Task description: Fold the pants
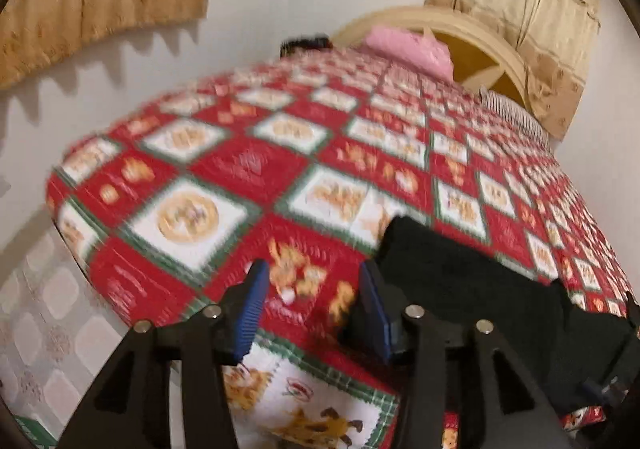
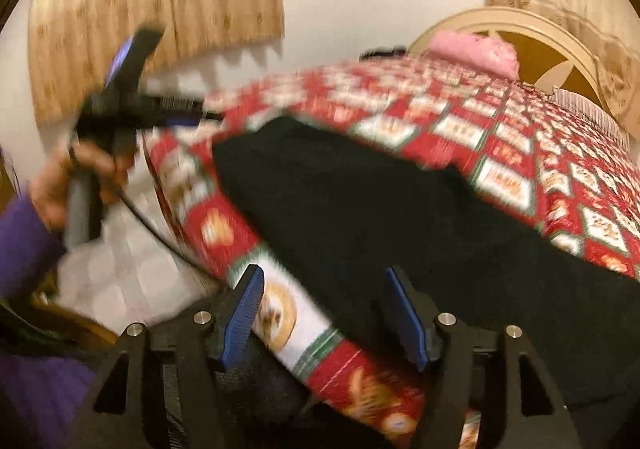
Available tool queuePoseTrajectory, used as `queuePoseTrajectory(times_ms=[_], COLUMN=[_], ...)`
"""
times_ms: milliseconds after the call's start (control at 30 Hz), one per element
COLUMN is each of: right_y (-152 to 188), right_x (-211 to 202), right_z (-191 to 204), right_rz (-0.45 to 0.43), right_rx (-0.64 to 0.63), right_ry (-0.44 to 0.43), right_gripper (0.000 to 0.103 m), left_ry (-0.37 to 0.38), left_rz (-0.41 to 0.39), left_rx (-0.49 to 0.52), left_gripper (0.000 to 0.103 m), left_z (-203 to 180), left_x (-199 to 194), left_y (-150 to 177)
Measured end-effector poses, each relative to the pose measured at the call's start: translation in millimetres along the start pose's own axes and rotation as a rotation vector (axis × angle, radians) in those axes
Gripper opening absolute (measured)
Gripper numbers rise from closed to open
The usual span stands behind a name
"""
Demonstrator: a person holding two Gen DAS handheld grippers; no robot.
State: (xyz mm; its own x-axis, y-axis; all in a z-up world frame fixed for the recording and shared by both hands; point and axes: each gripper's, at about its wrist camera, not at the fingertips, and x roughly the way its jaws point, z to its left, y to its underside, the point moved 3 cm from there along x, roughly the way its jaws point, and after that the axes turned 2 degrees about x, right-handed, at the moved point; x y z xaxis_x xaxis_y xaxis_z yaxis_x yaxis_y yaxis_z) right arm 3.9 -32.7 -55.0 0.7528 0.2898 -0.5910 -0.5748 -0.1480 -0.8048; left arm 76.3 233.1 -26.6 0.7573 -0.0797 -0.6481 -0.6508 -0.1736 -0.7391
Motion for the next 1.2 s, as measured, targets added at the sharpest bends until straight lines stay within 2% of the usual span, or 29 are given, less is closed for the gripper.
queuePoseTrajectory(times_ms=[133,267,300,400,467,567,633,700,767,867,1033,1100,1133,1167,1200], right_y=[-36.8,-62.8,-65.1,-58.7,-47.7,-41.3,-42.0,-45.6,-51.5,-55.4,-68.8,-70.7,-66.6,-62.3,-56.4], right_x=[-9.3,29.7,43.1,71.2,84.6,81.7,81.9,83.6,94.4,118.1,132.3,125.1,124.2,125.1,128.2], right_z=[-54.5,-111.2,-118.2,-118.2,-107.5,-88.5,-85.5,-90.9,-102.5,-114.1,-116.5,-137.3,-155.6,-164.5,-173.9], right_rz=[-0.07,-0.048,-0.026,0.071,0.152,0.162,0.184,0.184,0.191,0.209,0.181,0.129,0.105,0.102,0.109], right_rx=[0.16,0.309,0.325,0.336,0.334,0.235,0.243,0.272,0.354,0.501,0.542,0.643,0.738,0.787,0.841], right_ry=[-0.004,-0.007,-0.014,-0.048,-0.087,-0.064,-0.132,-0.186,-0.246,-0.342,-0.333,-0.377,-0.409,-0.428,-0.445], right_gripper=[0.064,0.064,0.064,0.064,0.064,0.064,0.064,0.064,0.064,0.064,0.064,0.064,0.063,0.057,0.045], left_ry=[0.069,0.158,0.158,0.094,0.062,0.004,0.009,0.031,0.042,0.007,0.015,0.02,0.022,0.021,0.019], left_rz=[-0.043,-0.02,-0.007,0.088,0.025,0.002,0.003,0.009,0.011,-0.003,-0.013,-0.017,-0.018,-0.02,-0.021], left_rx=[0.132,0.209,0.213,0.21,0.253,0.35,0.327,0.29,0.284,0.317,0.325,0.328,0.325,0.324,0.325], left_gripper=[0.049,0.049,0.049,0.049,0.05,0.051,0.052,0.059,0.065,0.067,0.067,0.067,0.068,0.068,0.068], left_z=[-40.5,-88.1,-94.4,-101.7,-102.5,-111.3,-109.1,-107.2,-110.0,-116.9,-115.8,-115.4,-115.2,-115.3,-115.7], left_x=[-5.9,13.6,20.3,48.1,44.7,42.8,43.1,45.3,45.8,46.5,47.2,46.8,46.5,46.5,46.7], left_y=[-4.5,8.1,11.3,31.2,42.6,49.7,47.8,45.1,47.0,52.6,54.6,56.0,56.1,56.2,56.4])
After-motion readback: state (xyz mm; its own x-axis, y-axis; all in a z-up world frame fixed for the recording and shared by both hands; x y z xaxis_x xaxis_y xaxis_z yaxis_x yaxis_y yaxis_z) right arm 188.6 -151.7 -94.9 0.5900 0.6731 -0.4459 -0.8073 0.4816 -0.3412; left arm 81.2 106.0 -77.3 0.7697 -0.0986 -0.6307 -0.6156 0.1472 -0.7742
